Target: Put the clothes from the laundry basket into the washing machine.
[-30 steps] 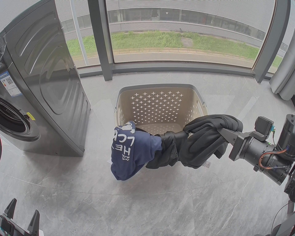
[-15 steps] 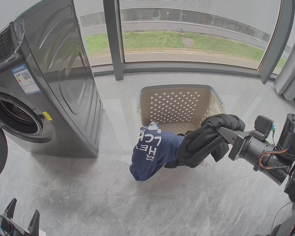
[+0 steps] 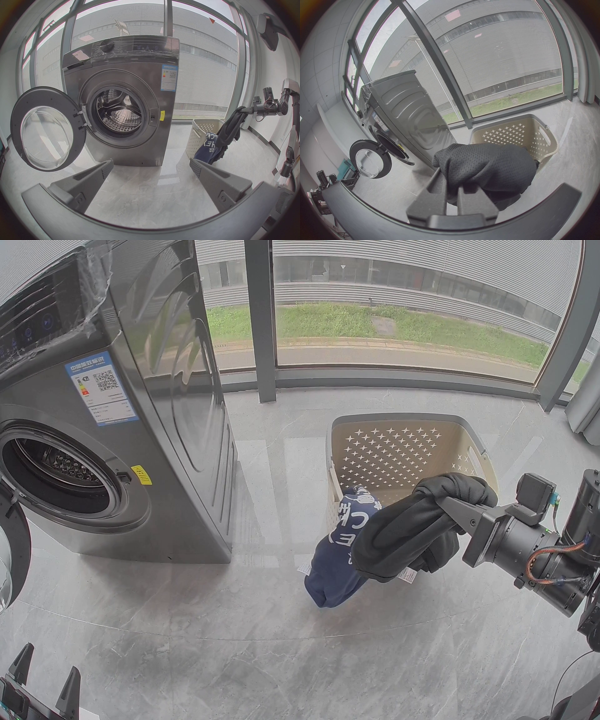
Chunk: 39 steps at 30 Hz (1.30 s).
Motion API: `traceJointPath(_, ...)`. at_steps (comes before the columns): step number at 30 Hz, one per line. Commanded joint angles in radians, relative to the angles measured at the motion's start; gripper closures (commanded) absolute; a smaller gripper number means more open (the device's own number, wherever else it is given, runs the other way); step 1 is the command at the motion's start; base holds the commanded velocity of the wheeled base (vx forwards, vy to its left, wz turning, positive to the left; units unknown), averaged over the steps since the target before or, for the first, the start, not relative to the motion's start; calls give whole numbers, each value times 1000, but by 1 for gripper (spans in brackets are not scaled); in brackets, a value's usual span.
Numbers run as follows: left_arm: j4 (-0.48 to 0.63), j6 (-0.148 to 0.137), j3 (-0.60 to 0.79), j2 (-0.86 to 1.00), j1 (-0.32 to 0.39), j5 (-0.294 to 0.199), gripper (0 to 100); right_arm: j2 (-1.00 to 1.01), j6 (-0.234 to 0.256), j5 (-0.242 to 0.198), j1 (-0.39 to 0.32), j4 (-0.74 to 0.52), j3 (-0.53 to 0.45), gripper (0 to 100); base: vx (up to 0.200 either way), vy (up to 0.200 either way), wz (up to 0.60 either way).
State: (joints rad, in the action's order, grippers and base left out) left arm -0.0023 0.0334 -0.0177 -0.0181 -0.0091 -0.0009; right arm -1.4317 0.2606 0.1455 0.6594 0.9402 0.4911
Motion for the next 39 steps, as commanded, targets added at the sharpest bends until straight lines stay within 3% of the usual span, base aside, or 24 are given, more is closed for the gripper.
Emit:
traceJointPath(1,-1,0,16,17,0,-1,0,-1,0,0,2,2,0,100,0,200,0)
traceJointPath(29,-1,0,18,17,0,1,0,-3,0,-4,3,2,-2,100,0,200,0)
traceJointPath(39,-1,0,18,15,0,-1,0,-3,0,-4,3,2,-5,100,-20,0,0)
